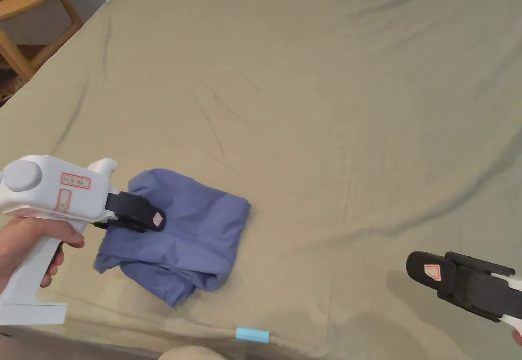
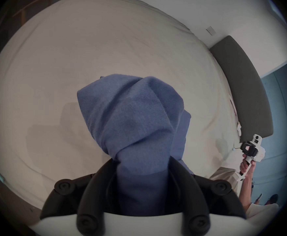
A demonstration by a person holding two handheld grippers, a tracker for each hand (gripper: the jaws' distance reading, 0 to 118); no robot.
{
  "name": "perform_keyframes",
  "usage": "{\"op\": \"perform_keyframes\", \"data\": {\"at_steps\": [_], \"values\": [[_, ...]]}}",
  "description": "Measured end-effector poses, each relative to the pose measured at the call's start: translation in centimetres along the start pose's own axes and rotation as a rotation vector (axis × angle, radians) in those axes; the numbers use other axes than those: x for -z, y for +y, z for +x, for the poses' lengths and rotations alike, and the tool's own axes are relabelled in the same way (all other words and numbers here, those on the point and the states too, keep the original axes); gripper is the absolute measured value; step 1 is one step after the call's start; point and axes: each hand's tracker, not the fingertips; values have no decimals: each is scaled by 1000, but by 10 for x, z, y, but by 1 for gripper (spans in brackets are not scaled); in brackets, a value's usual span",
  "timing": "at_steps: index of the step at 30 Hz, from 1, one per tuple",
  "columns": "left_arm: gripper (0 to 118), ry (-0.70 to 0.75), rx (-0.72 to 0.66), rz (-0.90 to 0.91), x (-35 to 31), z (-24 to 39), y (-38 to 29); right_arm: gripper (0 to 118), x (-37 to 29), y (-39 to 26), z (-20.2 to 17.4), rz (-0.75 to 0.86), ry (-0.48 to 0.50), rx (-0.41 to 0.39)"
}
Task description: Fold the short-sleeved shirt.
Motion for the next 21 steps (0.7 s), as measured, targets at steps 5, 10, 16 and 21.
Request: {"op": "perform_keyframes", "data": {"at_steps": [5,10,16,21], "values": [[25,59,-14,1,-30,-68,11,1,16,11,-11,-29,-37,-52],[25,165,-18,-24,-66,-132,35,1,33,17,-13,-39,-29,-43],[25,229,-141,30,-88,-195,38,1,44,21,-21,-31,-43,-58],[25,231,-201,24,-70,-215,18,1,49,21,-23,-44,-76,-55]]}}
